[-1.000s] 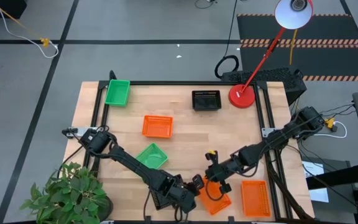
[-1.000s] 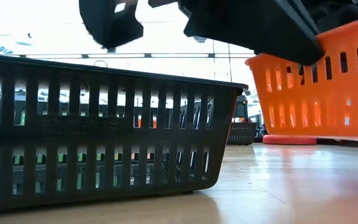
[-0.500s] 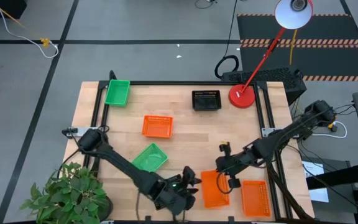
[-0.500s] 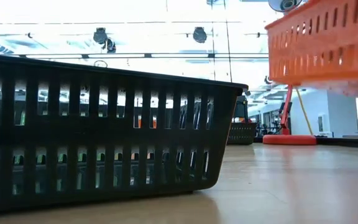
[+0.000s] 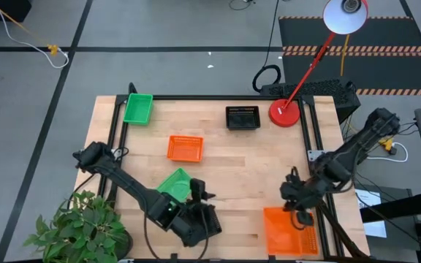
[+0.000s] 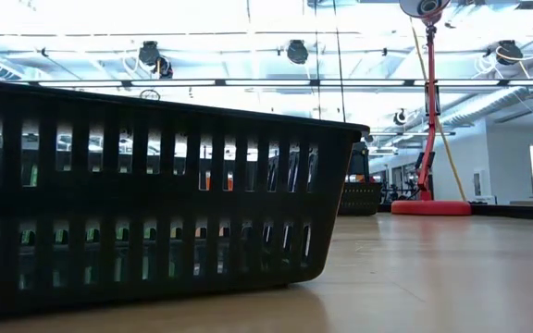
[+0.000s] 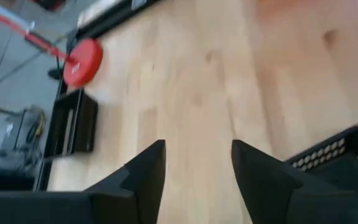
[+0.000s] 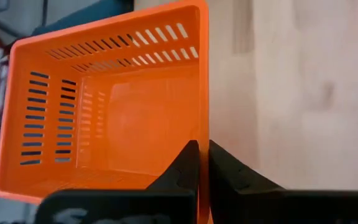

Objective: Stack baskets by color
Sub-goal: Stack the middle orange bin on top of the right orange bin

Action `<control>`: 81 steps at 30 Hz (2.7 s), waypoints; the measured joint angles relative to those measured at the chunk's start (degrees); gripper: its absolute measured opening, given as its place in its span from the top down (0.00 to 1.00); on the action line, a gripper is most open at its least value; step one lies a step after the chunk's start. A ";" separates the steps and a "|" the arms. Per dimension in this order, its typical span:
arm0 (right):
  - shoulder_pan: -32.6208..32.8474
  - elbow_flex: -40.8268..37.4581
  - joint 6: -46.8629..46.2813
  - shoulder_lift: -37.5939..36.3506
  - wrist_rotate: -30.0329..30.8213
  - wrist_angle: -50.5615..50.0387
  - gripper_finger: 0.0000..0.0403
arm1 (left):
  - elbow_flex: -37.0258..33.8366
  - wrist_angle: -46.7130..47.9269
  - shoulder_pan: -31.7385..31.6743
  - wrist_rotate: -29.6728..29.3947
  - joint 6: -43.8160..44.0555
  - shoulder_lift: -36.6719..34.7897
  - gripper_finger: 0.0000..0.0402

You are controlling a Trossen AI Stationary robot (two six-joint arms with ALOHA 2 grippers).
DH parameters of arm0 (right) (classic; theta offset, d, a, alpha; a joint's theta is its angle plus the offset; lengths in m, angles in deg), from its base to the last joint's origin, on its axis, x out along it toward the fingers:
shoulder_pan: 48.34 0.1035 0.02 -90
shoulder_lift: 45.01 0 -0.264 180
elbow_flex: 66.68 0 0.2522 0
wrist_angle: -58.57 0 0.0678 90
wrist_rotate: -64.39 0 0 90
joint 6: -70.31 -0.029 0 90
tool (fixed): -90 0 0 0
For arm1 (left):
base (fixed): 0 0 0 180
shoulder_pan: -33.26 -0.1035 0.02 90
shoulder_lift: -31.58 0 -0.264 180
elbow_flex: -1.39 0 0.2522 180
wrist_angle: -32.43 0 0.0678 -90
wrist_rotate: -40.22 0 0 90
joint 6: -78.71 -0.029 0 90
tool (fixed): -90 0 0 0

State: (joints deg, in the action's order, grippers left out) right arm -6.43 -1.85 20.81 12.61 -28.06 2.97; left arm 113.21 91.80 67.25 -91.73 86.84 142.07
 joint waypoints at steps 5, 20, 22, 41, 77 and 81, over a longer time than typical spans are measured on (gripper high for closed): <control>6.66 0.00 -7.57 -2.16 -0.65 -1.87 0.99 | -0.02 3.66 -0.57 0.26 3.10 0.00 0.61; 19.60 0.04 -17.17 -2.73 3.77 -1.80 0.99 | -0.04 3.86 -2.62 0.32 4.98 0.00 0.67; 20.12 0.04 -17.18 -2.73 4.17 -1.80 0.99 | -0.04 3.86 -2.80 0.41 4.98 0.00 0.67; 20.23 0.07 -11.08 -2.73 9.97 -8.84 0.99 | -0.09 3.78 -3.80 1.55 1.10 0.02 0.67; 25.33 -12.32 -15.97 -4.36 13.26 -3.73 0.98 | -0.09 -0.75 -5.48 5.73 -0.02 0.07 0.67; 25.33 -14.66 -14.27 -4.36 13.18 -0.24 0.98 | -0.09 -0.93 -5.48 5.72 -0.10 0.07 0.67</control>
State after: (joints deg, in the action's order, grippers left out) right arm 18.90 -16.51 6.54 8.24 -14.87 2.73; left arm 113.13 90.87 61.77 -86.01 86.74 142.14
